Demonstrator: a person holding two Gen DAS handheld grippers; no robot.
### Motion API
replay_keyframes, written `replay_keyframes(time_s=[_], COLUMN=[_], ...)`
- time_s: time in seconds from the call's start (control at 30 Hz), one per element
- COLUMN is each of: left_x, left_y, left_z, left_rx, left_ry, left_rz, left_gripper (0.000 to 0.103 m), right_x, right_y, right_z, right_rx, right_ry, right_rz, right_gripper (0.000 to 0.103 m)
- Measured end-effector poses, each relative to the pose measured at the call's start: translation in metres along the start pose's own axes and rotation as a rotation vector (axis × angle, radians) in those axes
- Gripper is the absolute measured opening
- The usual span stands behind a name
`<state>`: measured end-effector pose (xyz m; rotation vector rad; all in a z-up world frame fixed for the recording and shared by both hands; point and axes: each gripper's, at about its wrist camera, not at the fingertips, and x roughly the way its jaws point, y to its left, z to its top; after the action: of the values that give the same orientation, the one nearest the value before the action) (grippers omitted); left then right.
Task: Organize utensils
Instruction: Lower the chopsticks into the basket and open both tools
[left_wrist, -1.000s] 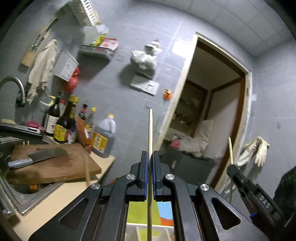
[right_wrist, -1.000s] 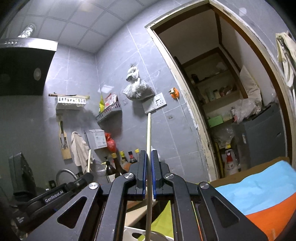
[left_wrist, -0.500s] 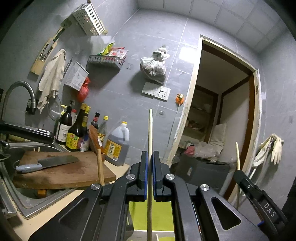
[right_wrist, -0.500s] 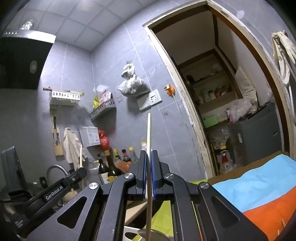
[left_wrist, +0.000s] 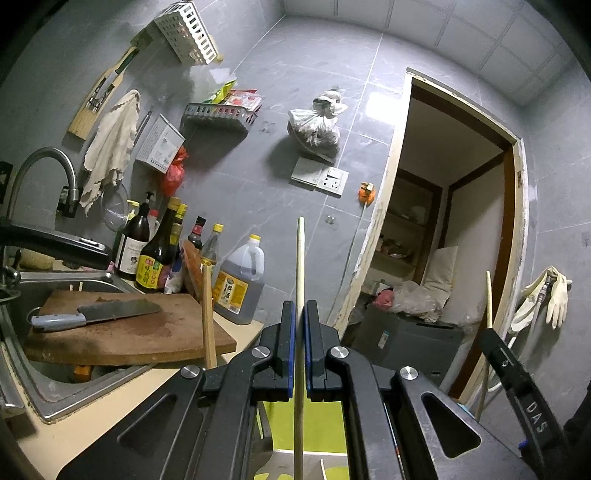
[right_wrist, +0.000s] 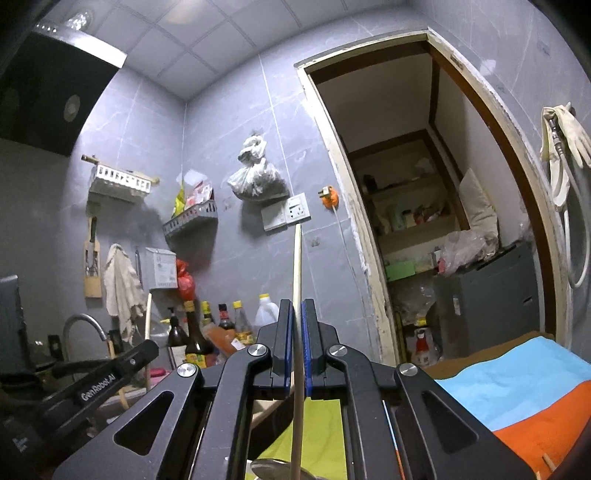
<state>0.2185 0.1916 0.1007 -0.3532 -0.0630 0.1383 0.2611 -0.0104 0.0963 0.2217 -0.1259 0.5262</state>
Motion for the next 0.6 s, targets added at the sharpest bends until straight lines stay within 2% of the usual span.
replay_keyframes(time_s=[0.33,0.6], left_x=[-0.003,-0.014], left_y=[-0.005,-0.018], left_z=[-0.016,-0.026], left_rx=[0.037,0.102], left_ry=[0.04,0.048], left_rz=[0.008,0.007], left_gripper=[0.002,0.002], right_x=[0.0,-0.006], right_y=[0.007,0.013], right_z=[-0.015,-0.021], right_rx=[-0.059,-0.131], right_ry=[0.04,0.13], right_rz=[0.003,0.032], right_gripper=[0.003,0.003])
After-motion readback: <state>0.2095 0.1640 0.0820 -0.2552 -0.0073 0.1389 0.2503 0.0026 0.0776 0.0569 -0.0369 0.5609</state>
